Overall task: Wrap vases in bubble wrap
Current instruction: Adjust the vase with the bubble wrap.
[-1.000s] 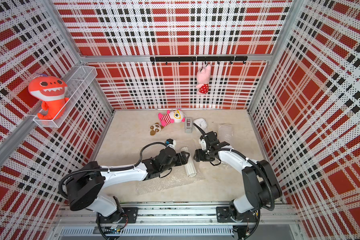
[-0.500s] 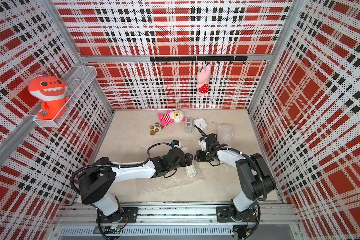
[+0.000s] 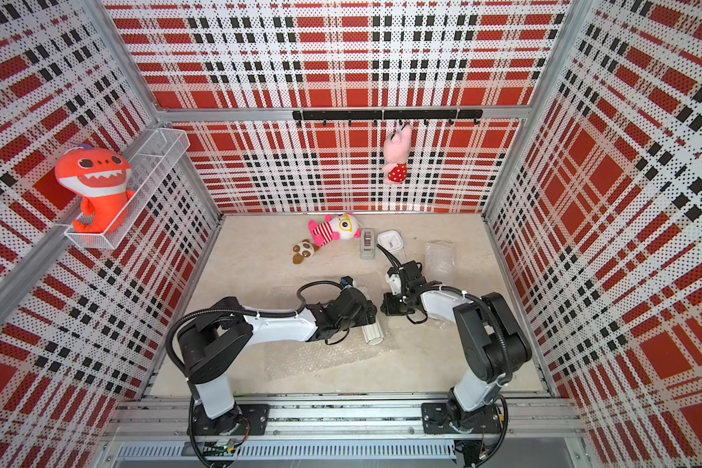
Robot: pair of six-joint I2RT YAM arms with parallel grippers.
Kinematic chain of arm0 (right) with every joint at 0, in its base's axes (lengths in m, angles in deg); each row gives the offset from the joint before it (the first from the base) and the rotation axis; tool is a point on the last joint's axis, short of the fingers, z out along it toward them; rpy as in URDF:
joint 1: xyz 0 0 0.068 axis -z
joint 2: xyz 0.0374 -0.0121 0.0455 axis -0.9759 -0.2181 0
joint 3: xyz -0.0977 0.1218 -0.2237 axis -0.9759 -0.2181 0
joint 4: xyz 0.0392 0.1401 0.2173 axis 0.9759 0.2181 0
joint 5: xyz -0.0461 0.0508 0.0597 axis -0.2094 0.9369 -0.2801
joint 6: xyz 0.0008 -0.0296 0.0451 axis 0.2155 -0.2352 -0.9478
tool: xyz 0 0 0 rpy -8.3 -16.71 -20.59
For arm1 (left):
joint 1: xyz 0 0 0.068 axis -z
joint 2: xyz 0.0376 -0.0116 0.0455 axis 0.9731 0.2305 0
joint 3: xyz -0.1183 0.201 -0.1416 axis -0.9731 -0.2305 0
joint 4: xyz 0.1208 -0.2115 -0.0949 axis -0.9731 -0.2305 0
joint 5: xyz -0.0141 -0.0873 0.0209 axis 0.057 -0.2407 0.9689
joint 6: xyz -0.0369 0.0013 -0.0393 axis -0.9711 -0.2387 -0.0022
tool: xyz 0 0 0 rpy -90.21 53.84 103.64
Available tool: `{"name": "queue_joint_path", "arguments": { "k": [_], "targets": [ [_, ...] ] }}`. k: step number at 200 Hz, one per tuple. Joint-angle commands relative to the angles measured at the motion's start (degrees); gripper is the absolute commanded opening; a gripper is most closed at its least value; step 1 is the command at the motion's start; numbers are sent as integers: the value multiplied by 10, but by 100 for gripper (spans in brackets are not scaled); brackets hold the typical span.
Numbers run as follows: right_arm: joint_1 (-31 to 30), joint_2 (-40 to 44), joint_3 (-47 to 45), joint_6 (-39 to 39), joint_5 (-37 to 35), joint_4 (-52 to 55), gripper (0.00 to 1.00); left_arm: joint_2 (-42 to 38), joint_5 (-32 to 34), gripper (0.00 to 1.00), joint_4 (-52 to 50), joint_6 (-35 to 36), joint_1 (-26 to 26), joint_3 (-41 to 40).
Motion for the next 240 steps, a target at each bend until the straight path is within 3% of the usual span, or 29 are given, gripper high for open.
{"name": "queue_joint_path", "arguments": {
  "k": [1, 64, 120, 176, 213, 240],
  "targets": [
    [4, -2, -4, 14, 16, -14, 11, 15, -3, 73, -13, 18, -9, 17],
    [4, 2, -1, 23, 15, -11, 5, 4, -7, 59, -13, 33, -21, 24],
    [4, 3, -3, 27, 1, -13, 4, -29, -30, 59, -30, 70, -22, 49],
    [4, 21, -10, 36, -1, -16, 2, -69, -80, 57, 10, 40, -40, 24],
    [4, 16, -10, 39, 6, -20, 2, -50, -130, 53, 23, 37, -71, 17],
    [4, 21, -9, 39, 5, -25, 1, -27, -125, 54, -12, 61, -77, 35]
  ]
}}
